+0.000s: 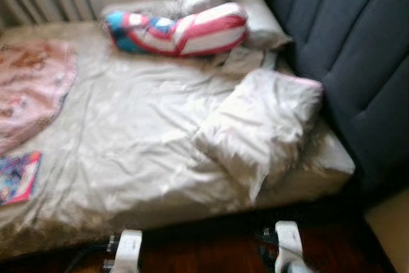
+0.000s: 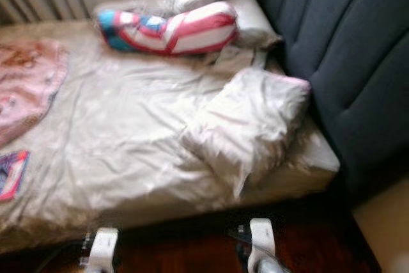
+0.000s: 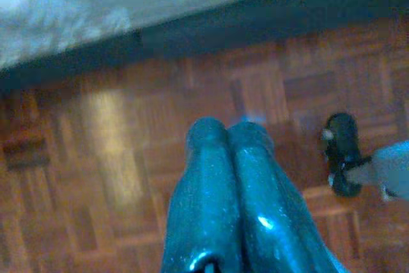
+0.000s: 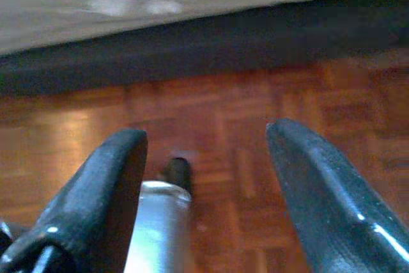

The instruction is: Clean up the room

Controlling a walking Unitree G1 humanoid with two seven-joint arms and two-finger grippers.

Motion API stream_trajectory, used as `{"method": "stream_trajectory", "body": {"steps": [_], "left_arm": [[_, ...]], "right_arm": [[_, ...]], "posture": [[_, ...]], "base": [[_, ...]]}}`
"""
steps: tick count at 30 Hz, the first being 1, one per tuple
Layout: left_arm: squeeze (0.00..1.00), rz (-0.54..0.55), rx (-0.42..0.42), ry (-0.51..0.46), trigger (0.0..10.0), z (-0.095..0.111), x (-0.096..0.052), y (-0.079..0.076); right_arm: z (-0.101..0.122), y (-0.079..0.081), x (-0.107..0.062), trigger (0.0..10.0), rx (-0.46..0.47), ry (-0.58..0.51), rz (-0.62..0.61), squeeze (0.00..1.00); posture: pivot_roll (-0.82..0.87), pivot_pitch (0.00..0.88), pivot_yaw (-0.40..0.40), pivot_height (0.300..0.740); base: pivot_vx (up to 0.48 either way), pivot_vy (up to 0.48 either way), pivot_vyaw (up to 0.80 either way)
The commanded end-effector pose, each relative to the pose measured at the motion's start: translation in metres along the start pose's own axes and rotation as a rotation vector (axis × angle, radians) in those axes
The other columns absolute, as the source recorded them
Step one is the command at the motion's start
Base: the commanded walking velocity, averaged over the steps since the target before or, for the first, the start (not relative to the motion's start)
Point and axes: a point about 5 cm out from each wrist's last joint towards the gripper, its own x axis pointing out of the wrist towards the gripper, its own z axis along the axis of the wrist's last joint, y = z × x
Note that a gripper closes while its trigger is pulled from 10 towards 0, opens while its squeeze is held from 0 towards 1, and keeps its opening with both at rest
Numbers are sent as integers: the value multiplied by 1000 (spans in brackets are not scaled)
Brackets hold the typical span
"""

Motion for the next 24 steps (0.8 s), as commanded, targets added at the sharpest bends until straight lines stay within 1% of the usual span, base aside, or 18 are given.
{"method": "stream_trajectory", "body": {"steps": [1, 24], "left_arm": [[0, -5, 2, 34, 10000, -11, -2, -2], [0, -3, -29, 14, 10000, -7, -2, -2]], "right_arm": [[-3, 0, 0, 10000, 11, 10, -2, 0], [-2, -1, 0, 10000, 12, 3, -5, 0]], "posture": [[-19, 45, -12, 740], [-19, 63, -16, 740]], "base": [[0, 0, 0], [0, 0, 0]]}}
